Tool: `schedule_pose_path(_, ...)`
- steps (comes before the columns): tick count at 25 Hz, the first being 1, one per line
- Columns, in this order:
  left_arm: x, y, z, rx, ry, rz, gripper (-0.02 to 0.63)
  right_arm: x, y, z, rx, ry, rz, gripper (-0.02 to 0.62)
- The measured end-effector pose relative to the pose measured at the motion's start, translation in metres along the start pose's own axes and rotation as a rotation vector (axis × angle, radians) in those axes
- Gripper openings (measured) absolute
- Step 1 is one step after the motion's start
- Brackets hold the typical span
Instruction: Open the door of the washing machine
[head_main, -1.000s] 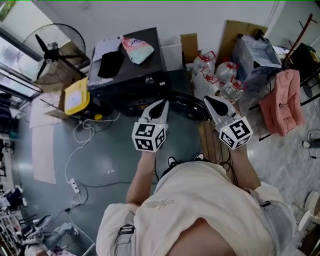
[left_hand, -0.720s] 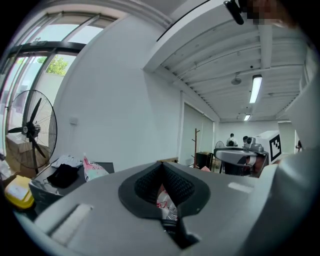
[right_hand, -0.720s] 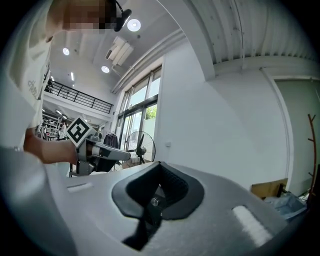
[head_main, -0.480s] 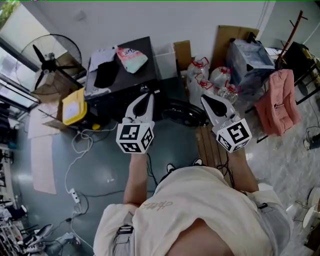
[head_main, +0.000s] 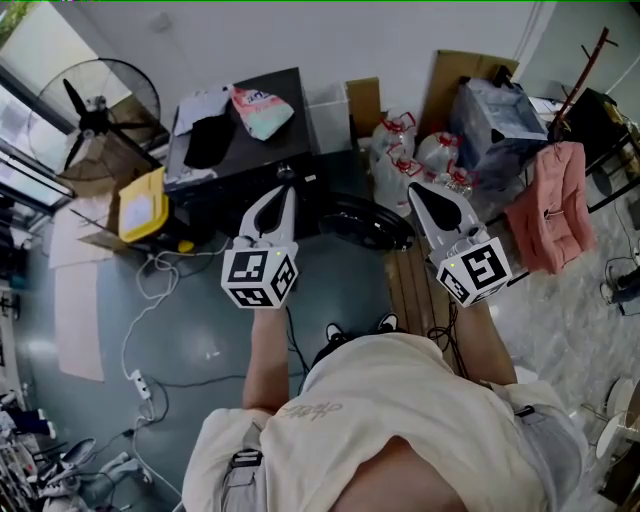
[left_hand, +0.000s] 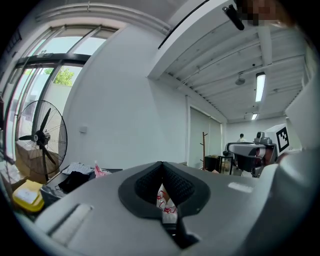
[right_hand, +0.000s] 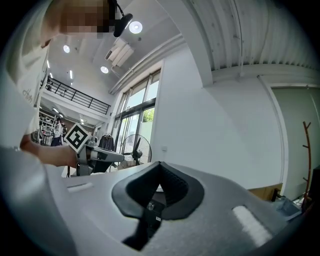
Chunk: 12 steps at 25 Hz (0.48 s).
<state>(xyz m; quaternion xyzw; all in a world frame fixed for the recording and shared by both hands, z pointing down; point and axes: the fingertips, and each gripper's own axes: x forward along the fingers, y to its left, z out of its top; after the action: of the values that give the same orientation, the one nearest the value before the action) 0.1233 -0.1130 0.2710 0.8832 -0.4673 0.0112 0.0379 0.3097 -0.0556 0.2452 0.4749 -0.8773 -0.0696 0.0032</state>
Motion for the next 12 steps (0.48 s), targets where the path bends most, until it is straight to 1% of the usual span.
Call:
schedule_pose_path(5, -0.002, -0.008, -0.003, 0.001, 0.016, -0.023, 0.017, 0.002, 0.021, -0.013, -0.012, 0.046, 0.052, 0.0)
schedule_pose_path(8, -0.002, -0.008, -0.001, 0.0, 0.014, -0.035, 0.017, 0.006, 0.032, -0.015, -0.008, 0.054, 0.079, 0.002)
schedule_pose_path(12, -0.004, -0.009, -0.003, 0.0, 0.016, -0.063, 0.015, 0.006, 0.04, -0.021, -0.003, 0.07, 0.086, 0.002)
